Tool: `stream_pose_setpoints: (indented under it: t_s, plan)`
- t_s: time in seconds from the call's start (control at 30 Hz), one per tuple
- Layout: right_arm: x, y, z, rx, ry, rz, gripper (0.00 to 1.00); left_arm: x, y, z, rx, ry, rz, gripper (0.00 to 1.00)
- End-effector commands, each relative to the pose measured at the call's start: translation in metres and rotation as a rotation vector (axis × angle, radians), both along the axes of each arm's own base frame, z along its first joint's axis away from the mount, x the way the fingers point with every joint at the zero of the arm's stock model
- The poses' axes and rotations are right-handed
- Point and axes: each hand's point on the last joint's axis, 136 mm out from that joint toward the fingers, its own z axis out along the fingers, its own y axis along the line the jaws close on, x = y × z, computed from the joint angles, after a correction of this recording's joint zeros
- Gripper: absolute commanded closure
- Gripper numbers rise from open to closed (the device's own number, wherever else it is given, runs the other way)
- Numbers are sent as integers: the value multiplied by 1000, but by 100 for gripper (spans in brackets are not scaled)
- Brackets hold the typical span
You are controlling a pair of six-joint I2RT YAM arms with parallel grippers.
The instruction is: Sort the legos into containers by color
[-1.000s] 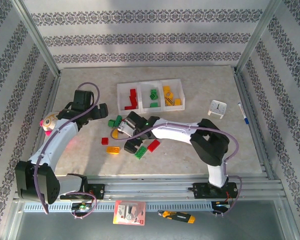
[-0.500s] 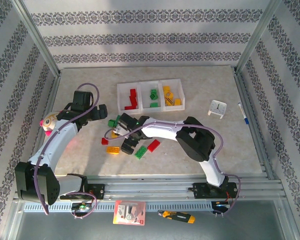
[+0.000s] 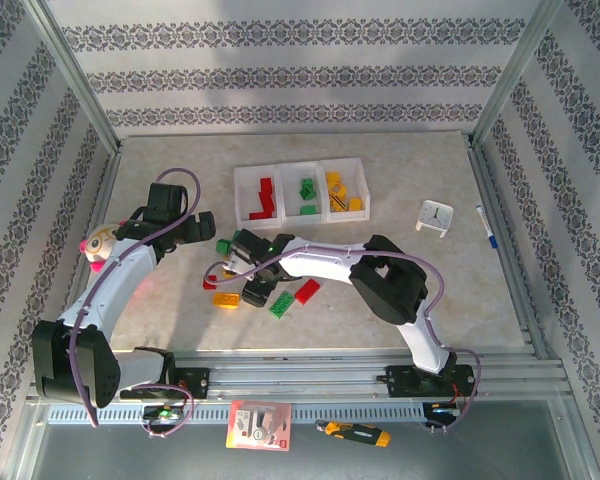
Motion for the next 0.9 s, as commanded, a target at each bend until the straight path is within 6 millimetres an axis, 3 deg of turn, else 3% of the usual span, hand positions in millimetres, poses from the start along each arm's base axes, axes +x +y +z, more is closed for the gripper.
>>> stream_pose_setpoints:
  t_s: [0.0, 0.1, 0.3, 0.5, 0.67, 0.8, 0.87]
  plan:
    - [1, -13, -4, -48, -1, -17, 35, -2, 5, -5, 28, 14, -17, 1]
    - [5, -12, 9, -15, -15, -36, 34, -1, 1, -2, 30, 1, -44, 1]
    - [32, -28, 59, 134, -36, -218, 34, 6, -27, 13, 17, -99, -166, 1]
    - [77, -83, 105, 338, -77, -485, 34, 14, -76, 31, 36, -205, -371, 1]
    - [131, -145, 136, 476, -141, -734, 35, 12, -139, 47, 17, -307, -625, 1]
    - [172, -183, 148, 523, -218, -876, 35, 6, -179, 59, -36, -389, -754, 1]
    - [192, -196, 145, 521, -235, -923, 35, 3, -196, 62, -57, -405, -814, 1]
